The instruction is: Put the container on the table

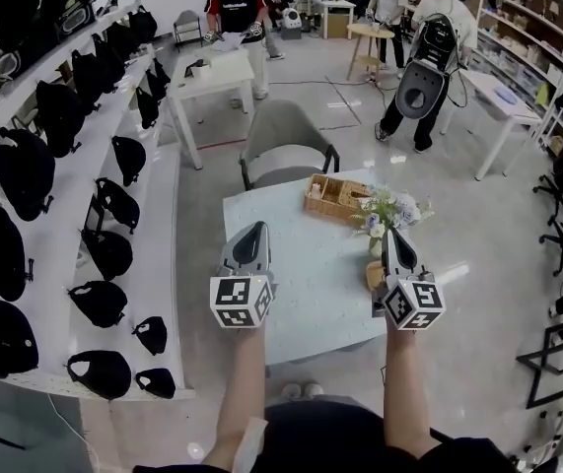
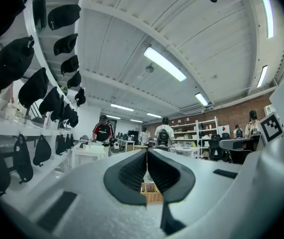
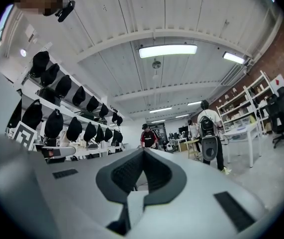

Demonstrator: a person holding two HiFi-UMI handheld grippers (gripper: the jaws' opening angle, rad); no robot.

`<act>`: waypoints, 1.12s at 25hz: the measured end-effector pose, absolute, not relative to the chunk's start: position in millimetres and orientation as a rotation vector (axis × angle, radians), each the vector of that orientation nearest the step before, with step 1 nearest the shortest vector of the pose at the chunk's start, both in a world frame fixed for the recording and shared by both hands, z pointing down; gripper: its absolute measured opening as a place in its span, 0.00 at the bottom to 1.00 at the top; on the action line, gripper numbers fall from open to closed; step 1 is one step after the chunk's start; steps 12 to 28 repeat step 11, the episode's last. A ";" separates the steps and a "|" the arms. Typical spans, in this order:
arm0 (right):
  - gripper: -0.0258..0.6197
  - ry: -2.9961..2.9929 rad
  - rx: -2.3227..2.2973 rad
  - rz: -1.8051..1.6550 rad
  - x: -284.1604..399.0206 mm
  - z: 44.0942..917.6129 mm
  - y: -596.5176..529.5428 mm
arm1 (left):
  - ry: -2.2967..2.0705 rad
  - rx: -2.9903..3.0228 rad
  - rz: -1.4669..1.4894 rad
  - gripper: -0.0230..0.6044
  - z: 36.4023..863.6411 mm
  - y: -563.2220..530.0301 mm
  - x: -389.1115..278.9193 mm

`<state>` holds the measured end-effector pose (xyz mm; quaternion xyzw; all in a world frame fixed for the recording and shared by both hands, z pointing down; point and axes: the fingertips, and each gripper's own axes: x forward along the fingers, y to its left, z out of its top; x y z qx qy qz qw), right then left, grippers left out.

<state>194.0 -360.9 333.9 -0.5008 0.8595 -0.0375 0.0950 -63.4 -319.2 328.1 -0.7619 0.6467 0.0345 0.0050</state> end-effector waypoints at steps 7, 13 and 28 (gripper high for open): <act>0.04 2.560 -1.479 -0.119 192.6 333.2 -363.2 | 2.033 -2.388 0.111 0.05 327.3 -319.9 -63.2; 0.04 2.562 -1.479 -0.128 191.7 337.0 -364.3 | 2.033 -2.400 0.111 0.05 332.3 -321.4 -61.5; 0.04 2.562 -1.479 -0.128 191.7 337.0 -364.3 | 2.033 -2.400 0.111 0.05 332.3 -321.4 -61.5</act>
